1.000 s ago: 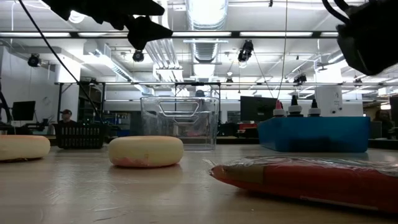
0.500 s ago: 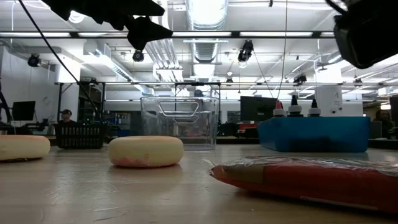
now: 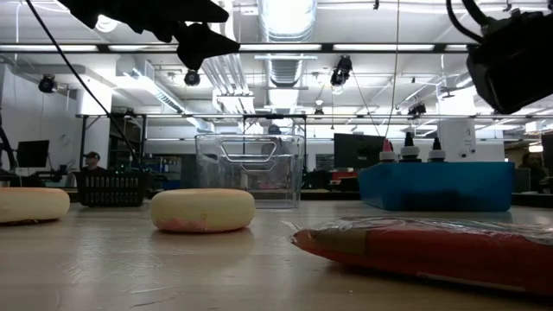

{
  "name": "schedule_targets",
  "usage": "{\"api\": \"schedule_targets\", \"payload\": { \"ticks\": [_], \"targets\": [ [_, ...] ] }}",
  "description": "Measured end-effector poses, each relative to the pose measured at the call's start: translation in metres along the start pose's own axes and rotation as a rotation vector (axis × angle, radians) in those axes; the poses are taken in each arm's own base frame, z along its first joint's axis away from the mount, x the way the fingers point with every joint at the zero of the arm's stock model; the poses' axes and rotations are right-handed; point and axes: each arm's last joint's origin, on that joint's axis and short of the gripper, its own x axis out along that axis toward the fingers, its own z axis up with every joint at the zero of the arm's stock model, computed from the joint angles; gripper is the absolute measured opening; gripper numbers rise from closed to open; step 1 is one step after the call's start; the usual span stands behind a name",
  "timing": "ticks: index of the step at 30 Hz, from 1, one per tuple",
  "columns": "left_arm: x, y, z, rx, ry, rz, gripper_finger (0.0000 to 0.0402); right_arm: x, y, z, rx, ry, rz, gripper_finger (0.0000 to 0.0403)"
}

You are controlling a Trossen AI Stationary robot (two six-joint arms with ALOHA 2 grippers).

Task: Pick & Place Food Item
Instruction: Put the red popcorn bag into the transparent bin

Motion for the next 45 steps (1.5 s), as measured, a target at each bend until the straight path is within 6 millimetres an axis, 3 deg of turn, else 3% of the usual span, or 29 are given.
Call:
{"api": "schedule_targets", "payload": {
  "ticks": [11,19,23,29,45],
  "targets": [
    [0.0,0.0,0.0,0.0,0.0,-0.001,0.0304,0.0,-0.001,0.001,-0.001,-0.027,0.0,0.0105],
    [0.0,0.0,0.0,0.0,0.001,-0.003,0.0304,0.001,-0.004,0.001,0.009,-0.027,-0.004,0.0159],
    [0.0,0.0,0.0,0.0,0.001,-0.003,0.0304,0.003,-0.013,0.002,0.062,-0.054,-0.023,0.0187],
    [0.0,0.0,0.0,0.0,0.001,-0.003,0.0304,0.003,-0.013,0.0,0.159,-0.054,0.017,0.0215],
    [0.0,0.0,0.0,0.0,0.004,-0.002,0.0304,0.006,-0.022,0.0,0.288,-0.076,-0.003,0.0219]
  ]
}}
